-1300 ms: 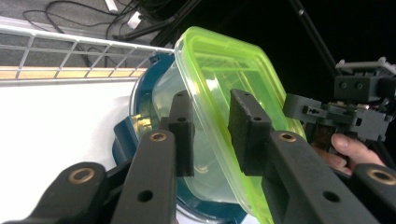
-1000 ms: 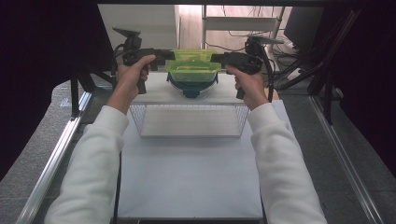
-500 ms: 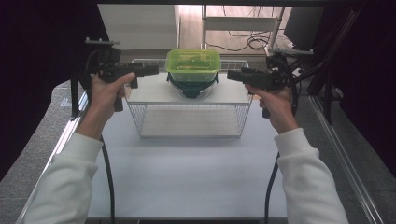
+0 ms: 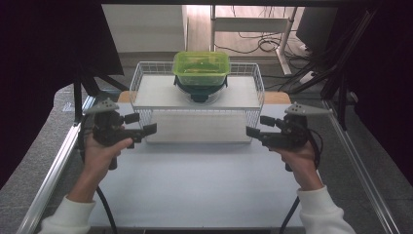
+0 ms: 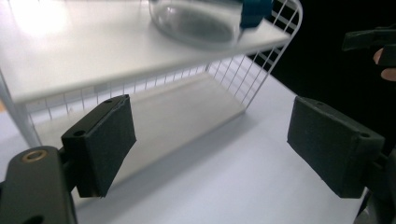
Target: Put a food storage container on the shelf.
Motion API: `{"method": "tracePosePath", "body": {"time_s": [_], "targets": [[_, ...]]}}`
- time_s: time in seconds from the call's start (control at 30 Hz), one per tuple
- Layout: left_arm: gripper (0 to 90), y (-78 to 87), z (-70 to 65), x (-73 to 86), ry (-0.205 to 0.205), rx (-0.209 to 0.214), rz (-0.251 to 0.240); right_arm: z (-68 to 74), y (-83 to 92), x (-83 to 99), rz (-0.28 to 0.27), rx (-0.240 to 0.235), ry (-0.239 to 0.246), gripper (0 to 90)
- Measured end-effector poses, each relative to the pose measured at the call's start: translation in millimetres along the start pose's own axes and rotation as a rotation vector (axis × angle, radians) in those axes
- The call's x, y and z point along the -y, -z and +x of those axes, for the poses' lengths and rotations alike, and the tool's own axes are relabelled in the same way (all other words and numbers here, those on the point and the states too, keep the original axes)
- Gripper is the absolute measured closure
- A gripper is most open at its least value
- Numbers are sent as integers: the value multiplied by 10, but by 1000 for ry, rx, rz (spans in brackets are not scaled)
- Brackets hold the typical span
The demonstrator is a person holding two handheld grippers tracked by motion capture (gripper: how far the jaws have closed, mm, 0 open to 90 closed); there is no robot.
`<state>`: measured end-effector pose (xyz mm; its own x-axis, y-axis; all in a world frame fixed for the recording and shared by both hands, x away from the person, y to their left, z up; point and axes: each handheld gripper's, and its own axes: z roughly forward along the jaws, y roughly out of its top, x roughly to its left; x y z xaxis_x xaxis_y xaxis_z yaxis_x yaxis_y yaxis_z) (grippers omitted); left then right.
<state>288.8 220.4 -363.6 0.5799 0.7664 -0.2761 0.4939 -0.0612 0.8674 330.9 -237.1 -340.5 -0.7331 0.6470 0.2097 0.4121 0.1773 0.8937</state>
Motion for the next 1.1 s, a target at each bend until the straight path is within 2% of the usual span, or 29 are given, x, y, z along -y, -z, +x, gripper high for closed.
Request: {"method": "tracePosePath", "body": {"time_s": [0.13,0.2,0.3,0.37,0.57,0.67,0.97,1.1], "targets": [[150,-56,-38,364,-7,-28,24,-7,-24,308,25,12,-4,233],[153,-100,-54,534,-19,-43,53,-1,-49,460,42,17,-10,233],[154,-169,-47,753,-10,-57,92,26,-91,659,60,15,-12,233],[156,-209,-46,871,-11,-83,116,50,-116,771,83,20,-4,229],[156,-311,-72,1141,-8,-93,185,81,-221,1101,159,39,-6,226],[156,-340,-66,1208,-4,-97,206,77,-266,1202,195,47,-10,222],[156,-355,-55,1222,-1,-104,209,58,-248,1218,175,57,-28,210],[153,-361,-46,1216,3,-105,202,57,-257,1235,182,58,-25,194]]}}
